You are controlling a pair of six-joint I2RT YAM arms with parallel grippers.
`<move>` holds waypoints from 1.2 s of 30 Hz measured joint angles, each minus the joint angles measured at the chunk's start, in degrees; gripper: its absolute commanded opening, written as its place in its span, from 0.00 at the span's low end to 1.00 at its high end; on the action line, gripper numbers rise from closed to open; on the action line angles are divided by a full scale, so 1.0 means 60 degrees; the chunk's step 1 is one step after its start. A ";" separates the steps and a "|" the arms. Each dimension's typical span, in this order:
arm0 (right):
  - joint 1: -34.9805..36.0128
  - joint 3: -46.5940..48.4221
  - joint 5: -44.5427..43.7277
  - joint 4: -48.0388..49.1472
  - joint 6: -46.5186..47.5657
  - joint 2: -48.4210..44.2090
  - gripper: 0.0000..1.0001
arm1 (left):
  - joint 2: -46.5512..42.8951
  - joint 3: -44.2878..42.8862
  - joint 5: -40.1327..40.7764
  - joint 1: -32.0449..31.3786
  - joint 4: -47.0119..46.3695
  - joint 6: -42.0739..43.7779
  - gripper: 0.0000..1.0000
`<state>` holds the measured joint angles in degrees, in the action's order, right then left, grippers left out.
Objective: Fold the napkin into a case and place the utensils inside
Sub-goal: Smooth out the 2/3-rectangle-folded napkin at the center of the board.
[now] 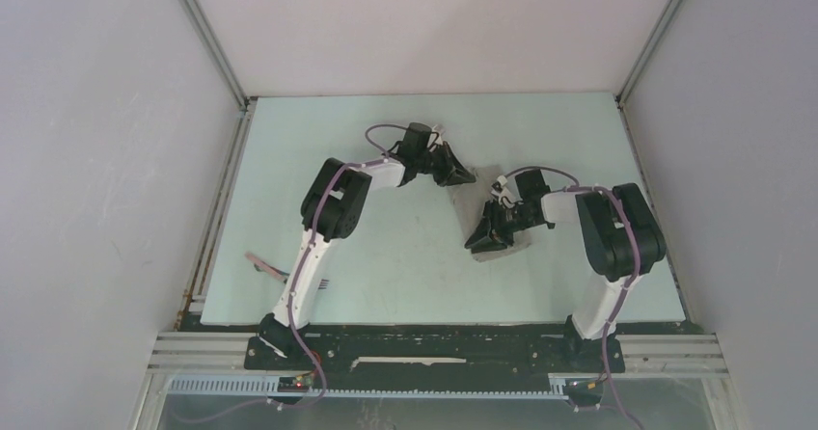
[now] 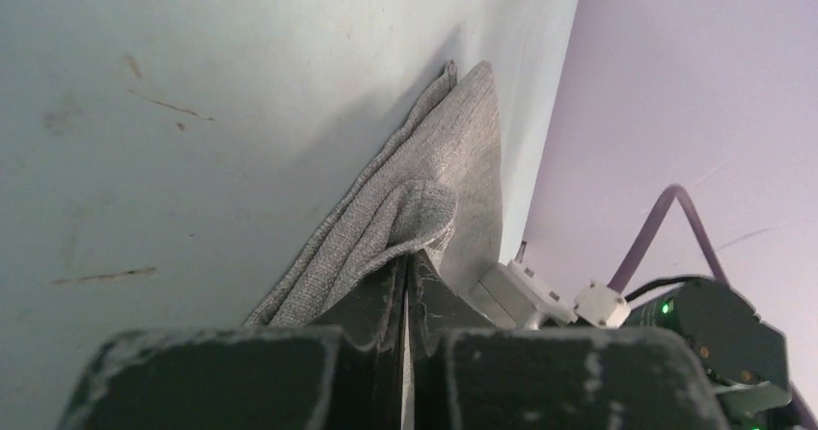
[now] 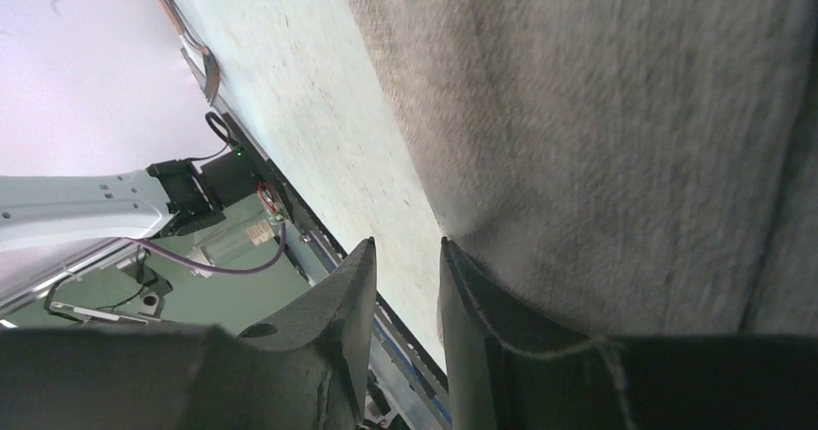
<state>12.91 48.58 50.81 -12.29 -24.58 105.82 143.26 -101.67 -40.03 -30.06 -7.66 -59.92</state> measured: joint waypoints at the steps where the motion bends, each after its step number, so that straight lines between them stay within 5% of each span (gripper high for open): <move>1: 0.0007 -0.0098 -0.0040 0.0004 0.0000 -0.0120 0.40 | 0.0007 0.0000 0.0055 0.0015 -0.0036 -0.0120 0.03; 17: 0.0131 -0.1056 -0.0852 -0.0335 0.0011 -0.1453 0.44 | 0.0011 0.0080 0.0306 0.0124 -0.0055 -0.0514 0.05; 27: -0.0528 -0.0907 -0.1384 -0.1260 0.0098 -0.3311 0.65 | -0.0259 -0.0240 0.0339 0.0113 0.0892 0.0175 0.55; 36: -0.3118 0.0718 -0.2845 -0.1708 0.0401 -0.2834 0.73 | -0.3038 0.0011 0.0423 0.0109 0.2481 0.1381 0.68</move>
<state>-5.80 52.88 33.74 -22.55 -22.17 88.82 125.03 -101.60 -37.50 -29.41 7.22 -51.64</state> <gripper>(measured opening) 0.721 0.665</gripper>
